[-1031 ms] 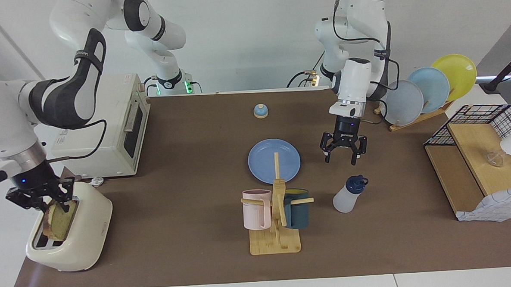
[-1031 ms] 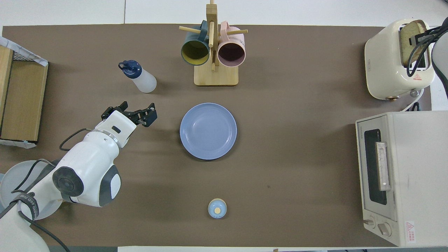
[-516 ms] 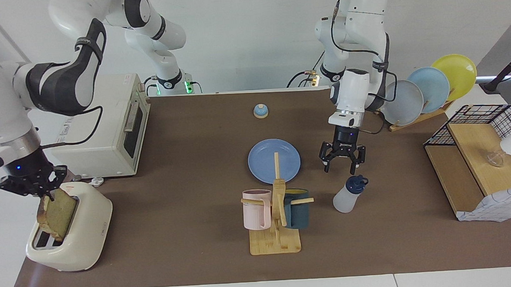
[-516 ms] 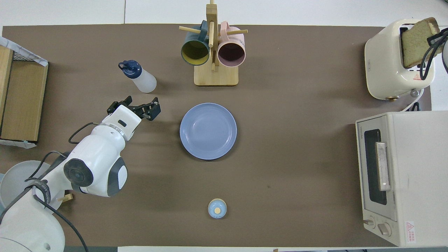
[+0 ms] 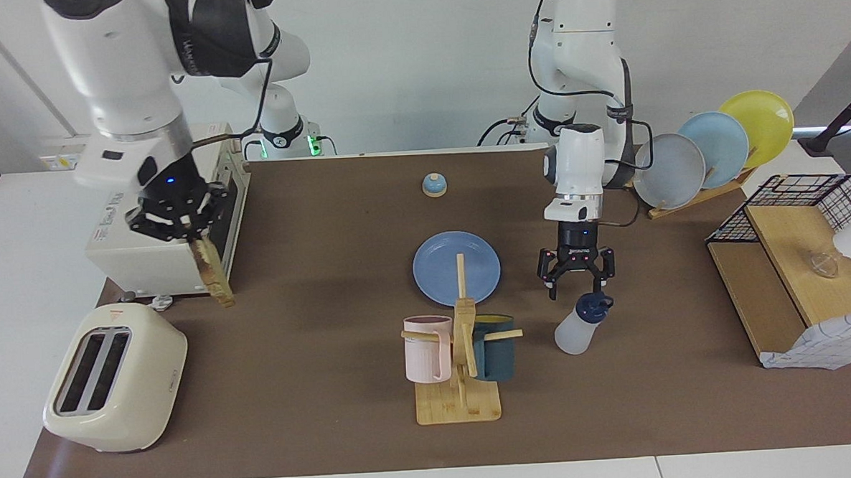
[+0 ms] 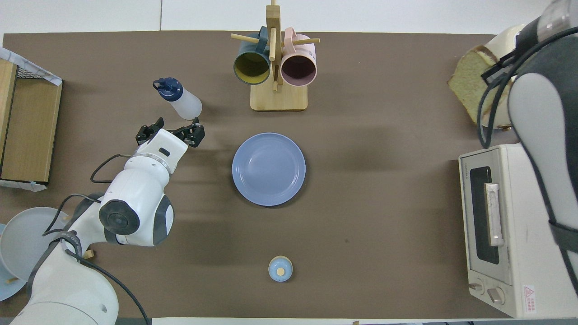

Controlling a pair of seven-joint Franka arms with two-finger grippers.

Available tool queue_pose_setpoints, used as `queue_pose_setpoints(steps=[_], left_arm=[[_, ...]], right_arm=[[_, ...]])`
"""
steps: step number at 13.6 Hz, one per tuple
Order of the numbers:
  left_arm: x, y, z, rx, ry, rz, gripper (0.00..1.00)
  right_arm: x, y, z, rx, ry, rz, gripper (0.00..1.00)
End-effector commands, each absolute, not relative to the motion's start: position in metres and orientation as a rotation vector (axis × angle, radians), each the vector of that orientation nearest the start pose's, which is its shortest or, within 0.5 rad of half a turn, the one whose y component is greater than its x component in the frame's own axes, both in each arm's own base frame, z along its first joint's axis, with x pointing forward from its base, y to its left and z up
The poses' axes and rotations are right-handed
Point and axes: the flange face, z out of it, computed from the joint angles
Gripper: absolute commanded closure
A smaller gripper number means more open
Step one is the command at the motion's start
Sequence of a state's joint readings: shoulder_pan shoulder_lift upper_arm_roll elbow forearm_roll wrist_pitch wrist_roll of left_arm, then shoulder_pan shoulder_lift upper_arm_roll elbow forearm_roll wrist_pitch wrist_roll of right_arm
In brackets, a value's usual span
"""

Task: Put bread on plate and add seasoning
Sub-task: 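Reach the left gripper toward the bottle while the right gripper grasps the toast, then carry the toast with the right gripper onto the blue plate and release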

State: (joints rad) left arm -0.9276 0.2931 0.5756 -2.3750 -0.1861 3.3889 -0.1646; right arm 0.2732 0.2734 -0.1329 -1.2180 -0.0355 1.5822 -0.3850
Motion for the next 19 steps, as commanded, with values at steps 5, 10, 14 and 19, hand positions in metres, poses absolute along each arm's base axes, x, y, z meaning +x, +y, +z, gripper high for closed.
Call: queue_pose_setpoints(steps=[5,10,14,19], left_arm=[[0.539,-0.199,0.302,-2.927,0.038,-1.312,0.00],[0.543,-0.189,0.304,-2.890,-0.001,-1.367,0.00],[0.563,-0.201,0.317,-2.863,0.012,-1.428,0.00],[0.572,-0.197,0.309,-2.841,0.002,-1.426,0.00]], right_arm=[[0.562,0.215,0.521,-2.757,-0.148,-0.264,1.00],[0.518,0.333,0.463,-2.581,0.181,-0.302,1.00],[0.484,0.327,0.395,-2.585,0.200,-0.303,1.00],[0.460,0.309,0.335,-2.553,0.021,-0.392,1.00]])
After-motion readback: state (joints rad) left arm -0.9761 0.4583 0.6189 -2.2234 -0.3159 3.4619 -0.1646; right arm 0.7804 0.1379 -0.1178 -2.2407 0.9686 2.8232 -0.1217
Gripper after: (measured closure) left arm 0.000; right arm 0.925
